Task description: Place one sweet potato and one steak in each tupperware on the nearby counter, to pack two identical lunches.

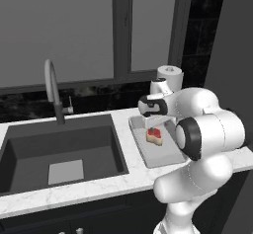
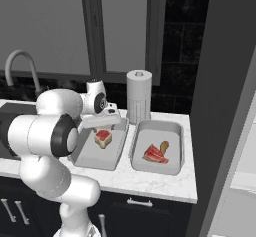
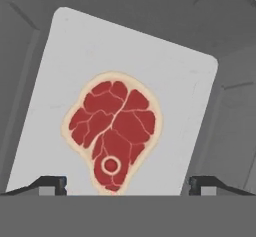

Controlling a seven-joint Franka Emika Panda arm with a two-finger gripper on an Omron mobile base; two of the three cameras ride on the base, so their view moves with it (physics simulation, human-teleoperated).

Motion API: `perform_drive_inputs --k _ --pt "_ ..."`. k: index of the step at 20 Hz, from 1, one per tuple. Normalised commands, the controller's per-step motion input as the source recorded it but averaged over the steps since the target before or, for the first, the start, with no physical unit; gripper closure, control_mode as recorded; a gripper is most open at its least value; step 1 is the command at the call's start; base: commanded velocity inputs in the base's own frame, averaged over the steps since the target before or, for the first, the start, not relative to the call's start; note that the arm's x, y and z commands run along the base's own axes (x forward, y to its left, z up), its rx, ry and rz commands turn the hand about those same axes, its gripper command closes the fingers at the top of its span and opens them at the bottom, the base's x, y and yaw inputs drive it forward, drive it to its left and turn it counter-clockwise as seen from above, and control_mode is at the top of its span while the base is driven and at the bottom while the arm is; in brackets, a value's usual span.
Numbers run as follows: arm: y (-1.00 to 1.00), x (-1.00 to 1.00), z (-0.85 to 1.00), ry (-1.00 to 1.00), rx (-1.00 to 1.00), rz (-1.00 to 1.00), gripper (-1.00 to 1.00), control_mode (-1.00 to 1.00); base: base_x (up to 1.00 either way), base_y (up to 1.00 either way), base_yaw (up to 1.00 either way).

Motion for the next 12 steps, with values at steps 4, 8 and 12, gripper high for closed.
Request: perform_drive_inputs --k 4,8,12 --pt "-0.03 -0.78 0.38 0.02 0.00 0.00 -1.00 -1.00 0.00 0.00 0.00" --pt "-0.01 -1.00 0.07 0.02 0.00 -0.01 -1.00 -1.00 0.00 0.00 0.00" --pt "0.02 -1.00 0.00 0.00 0.04 -0.04 -1.00 -1.00 0.00 0.00 0.00"
